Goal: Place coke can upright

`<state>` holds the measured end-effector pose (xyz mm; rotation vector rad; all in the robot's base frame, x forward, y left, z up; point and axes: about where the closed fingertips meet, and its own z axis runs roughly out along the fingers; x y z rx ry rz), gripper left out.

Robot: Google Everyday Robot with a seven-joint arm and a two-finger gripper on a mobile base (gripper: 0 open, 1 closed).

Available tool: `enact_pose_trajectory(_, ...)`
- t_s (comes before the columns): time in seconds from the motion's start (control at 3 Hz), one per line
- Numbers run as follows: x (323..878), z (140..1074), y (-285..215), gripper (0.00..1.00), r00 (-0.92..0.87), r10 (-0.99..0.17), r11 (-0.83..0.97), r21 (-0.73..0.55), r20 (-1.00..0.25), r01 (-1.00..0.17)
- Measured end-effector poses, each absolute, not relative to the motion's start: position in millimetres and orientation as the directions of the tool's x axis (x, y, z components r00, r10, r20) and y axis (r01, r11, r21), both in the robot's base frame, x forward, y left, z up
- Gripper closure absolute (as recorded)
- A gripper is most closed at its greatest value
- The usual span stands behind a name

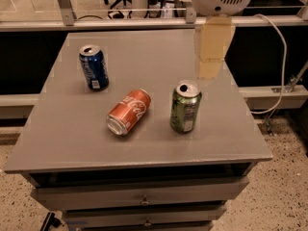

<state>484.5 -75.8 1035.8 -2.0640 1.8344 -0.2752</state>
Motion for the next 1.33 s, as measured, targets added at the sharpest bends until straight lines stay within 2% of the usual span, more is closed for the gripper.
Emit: enact_pose_trajectory(1.33,496.1,994.1,-0.2,0.0,0.32,-0.946,-0.287,-0.328,-0.052,-0.9)
